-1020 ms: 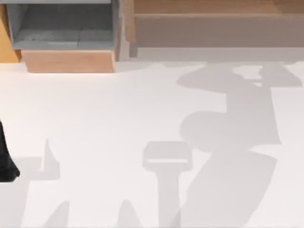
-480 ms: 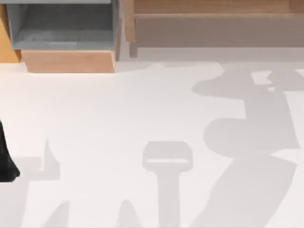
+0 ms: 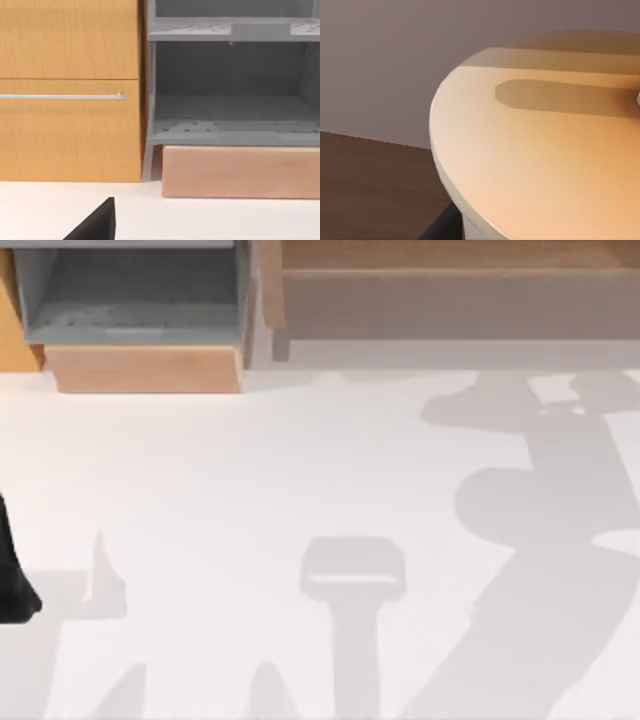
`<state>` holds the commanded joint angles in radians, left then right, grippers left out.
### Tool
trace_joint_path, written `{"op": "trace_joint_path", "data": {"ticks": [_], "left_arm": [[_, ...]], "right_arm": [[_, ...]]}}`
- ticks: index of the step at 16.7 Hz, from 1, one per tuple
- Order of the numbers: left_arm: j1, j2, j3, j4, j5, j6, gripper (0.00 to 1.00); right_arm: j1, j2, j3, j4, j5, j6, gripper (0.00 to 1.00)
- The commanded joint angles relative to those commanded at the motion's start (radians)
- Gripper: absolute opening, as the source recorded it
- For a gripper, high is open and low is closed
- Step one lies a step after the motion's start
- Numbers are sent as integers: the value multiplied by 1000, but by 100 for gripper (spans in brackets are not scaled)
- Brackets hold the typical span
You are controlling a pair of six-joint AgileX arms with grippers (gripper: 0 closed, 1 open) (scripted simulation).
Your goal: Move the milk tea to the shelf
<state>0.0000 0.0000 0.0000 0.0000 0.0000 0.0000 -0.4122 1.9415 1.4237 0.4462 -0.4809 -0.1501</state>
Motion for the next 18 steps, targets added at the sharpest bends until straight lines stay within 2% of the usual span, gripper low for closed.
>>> {"op": "trace_joint_path", "data": {"ticks": [7, 12, 18], "left_arm": [[0, 0, 0, 0, 0, 0, 100], [0, 0, 0, 0, 0, 0, 100], [0, 0, 0, 0, 0, 0, 100]], "right_arm": [[57, 68, 113, -86, 147, 116, 0], [58, 70, 117, -89, 152, 118, 0], [58, 70, 117, -89, 152, 118, 45]]}}
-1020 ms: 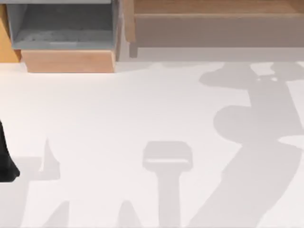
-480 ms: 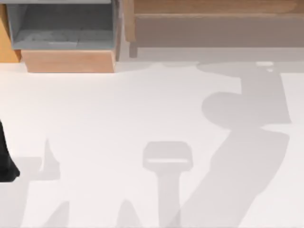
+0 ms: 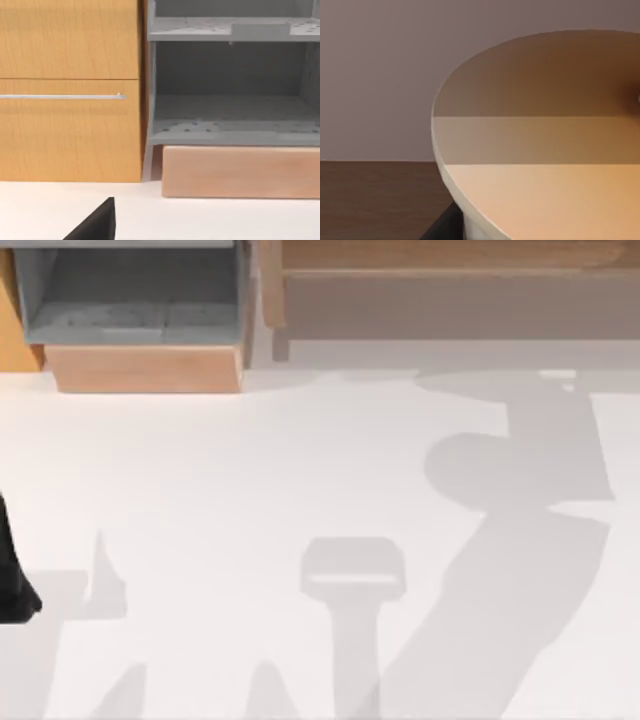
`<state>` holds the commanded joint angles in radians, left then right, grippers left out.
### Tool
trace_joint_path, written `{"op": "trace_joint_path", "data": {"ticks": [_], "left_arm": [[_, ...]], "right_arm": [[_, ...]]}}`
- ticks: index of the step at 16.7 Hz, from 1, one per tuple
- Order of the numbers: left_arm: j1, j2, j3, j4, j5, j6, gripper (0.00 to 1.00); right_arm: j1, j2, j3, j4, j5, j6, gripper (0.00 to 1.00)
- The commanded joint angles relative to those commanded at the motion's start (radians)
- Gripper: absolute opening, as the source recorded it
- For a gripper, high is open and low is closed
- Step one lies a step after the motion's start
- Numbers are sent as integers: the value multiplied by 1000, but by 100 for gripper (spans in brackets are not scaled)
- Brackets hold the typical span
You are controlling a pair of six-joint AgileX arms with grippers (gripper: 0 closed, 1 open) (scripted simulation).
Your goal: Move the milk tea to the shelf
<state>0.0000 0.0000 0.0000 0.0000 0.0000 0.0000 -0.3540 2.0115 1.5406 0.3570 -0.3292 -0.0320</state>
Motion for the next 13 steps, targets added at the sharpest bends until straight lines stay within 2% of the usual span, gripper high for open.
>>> {"op": "trace_joint_path", "data": {"ticks": [7, 13], "left_arm": [[0, 0, 0, 0, 0, 0, 100], [0, 0, 0, 0, 0, 0, 100]], "right_arm": [[0, 0, 0, 0, 0, 0, 98], [0, 0, 0, 0, 0, 0, 100]]}}
